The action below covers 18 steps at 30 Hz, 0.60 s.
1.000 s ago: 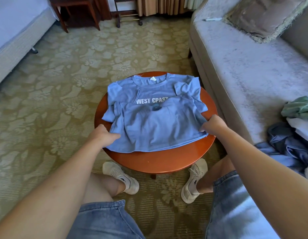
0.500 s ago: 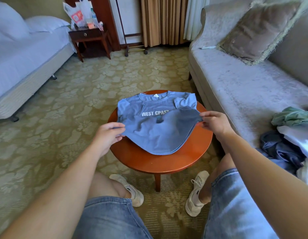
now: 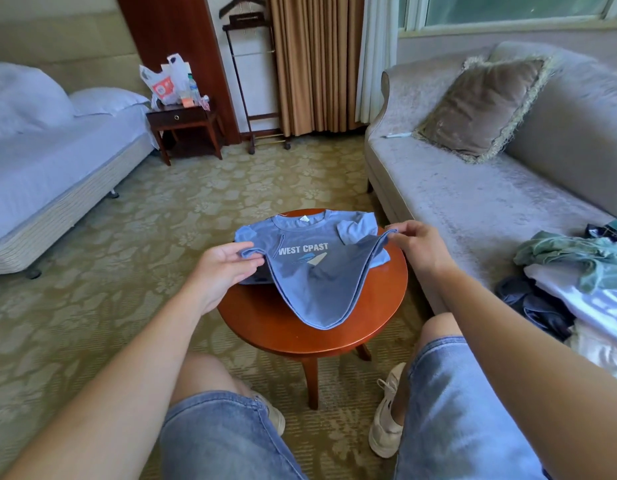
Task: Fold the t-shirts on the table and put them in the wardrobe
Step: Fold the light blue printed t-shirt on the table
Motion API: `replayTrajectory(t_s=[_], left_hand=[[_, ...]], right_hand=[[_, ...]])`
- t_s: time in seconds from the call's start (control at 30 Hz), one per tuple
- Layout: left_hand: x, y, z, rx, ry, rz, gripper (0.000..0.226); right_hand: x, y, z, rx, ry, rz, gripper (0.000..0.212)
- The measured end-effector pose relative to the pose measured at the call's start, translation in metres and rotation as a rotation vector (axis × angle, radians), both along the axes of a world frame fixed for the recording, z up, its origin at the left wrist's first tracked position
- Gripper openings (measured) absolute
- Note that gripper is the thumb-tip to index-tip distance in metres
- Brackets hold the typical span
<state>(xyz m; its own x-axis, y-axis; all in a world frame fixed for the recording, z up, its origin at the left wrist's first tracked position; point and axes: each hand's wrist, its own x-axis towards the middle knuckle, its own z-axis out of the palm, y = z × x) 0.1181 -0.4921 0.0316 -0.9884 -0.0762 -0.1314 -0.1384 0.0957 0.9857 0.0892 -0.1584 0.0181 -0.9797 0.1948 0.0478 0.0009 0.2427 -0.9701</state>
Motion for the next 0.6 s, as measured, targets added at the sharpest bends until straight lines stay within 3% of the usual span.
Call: replayTrajectory(t_s=[0.1,0.27,0.37,0.6], left_hand=[[0.011,-0.001,0.012,-0.045,0.020,-0.034,0.051],[0.032,0.000,0.032,-0.149,0.087,-0.003,0.011],[0.043,-0.006,0.041,-0.327,0.236,0.105,0.025],[0.077,-0.016,0.049,-0.215,0.251,0.171,0.021]], right_hand=[[0.007,-0.004,0.011,-0.015,0.048,-0.036,0.012],[0.015,-0.008,0.031,0.011,0.106,-0.034,0.013],[0.023,-0.007,0.043,0.056,0.141,-0.012,0.016],[0.051,-0.001,0.052,0.280,0.120,0.058,0.012]])
